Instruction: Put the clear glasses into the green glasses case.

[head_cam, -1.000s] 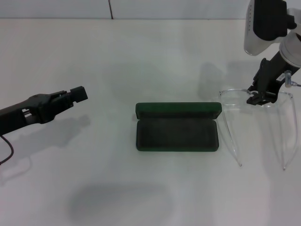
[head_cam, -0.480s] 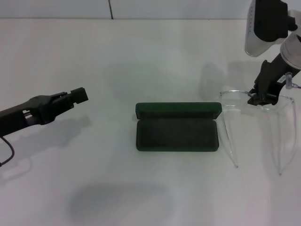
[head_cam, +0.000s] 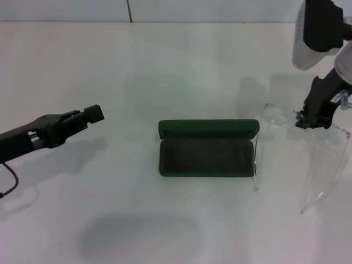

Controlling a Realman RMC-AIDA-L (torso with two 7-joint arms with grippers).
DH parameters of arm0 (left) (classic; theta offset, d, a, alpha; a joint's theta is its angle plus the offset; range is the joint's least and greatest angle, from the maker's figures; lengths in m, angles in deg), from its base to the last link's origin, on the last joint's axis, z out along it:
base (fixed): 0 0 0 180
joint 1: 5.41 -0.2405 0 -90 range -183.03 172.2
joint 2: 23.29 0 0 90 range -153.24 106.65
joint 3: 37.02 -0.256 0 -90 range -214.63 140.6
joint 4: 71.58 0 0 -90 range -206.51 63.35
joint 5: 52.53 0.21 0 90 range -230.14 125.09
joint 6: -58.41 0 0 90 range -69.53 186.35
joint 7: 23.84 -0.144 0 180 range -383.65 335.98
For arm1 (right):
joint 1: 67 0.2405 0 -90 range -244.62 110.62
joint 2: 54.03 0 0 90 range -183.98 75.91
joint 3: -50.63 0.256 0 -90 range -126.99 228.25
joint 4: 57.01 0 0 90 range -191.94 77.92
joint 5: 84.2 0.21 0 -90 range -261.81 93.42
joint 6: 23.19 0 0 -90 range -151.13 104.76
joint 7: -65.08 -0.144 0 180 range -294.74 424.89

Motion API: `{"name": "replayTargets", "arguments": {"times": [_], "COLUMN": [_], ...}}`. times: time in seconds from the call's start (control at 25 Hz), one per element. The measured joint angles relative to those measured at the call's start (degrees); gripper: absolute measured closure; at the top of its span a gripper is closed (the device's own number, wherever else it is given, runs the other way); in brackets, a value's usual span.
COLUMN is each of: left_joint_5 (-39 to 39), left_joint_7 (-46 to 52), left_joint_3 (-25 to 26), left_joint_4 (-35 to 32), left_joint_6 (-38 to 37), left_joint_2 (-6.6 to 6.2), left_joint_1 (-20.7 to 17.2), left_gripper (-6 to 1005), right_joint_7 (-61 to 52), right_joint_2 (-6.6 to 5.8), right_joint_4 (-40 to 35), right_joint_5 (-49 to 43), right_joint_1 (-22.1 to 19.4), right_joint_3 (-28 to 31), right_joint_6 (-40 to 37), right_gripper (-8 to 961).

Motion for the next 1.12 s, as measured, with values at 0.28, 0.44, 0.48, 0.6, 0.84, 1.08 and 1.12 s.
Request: {"name": "replayTargets", "arguments": {"times": [0.28,0.44,0.48,0.6,0.84,1.08,1.12], "left_joint_5": [0.00,0.00,0.00,-0.16,-4.04,-8.13,-8.98], "left_joint_7": [0.00,0.00,0.00,-0.01,-3.15,-4.72,-4.72], "left_joint_3": [0.00,0.00,0.01,0.01,0.00,-0.06,-0.09], "left_joint_4": [0.03,0.03,0.03,0.03,-0.16,-0.57,-0.51], "left_joint_6": [-0.25,-0.40,-0.45,-0.85,-5.60,-11.77,-12.77], "left_joint_2": [0.09,0.18,0.18,0.17,-0.31,-1.35,-1.48], "left_joint_1": [-0.26,-0.25,-0.22,-0.06,0.41,1.85,2.07], "left_gripper": [922,922,922,922,922,922,923], "right_joint_7": [-0.17,-0.34,-0.56,-1.40,-1.67,-0.11,0.53], "right_joint_2": [0.22,0.32,0.33,0.32,0.02,-0.10,-0.10], "right_joint_4": [-6.93,-14.53,-16.94,-26.60,-46.06,-53.40,-53.90], "right_joint_5": [0.16,1.66,2.29,5.39,15.30,28.74,31.78], "right_joint_1": [-4.04,-8.33,-9.65,-14.72,-25.13,-32.03,-32.94], "right_joint_3": [-0.26,-1.95,-2.52,-3.77,-2.28,4.17,5.51], "right_joint_6": [-4.18,-7.67,-8.67,-10.80,-11.67,-10.58,-10.45], "right_gripper": [849,855,855,857,866,867,867]}}
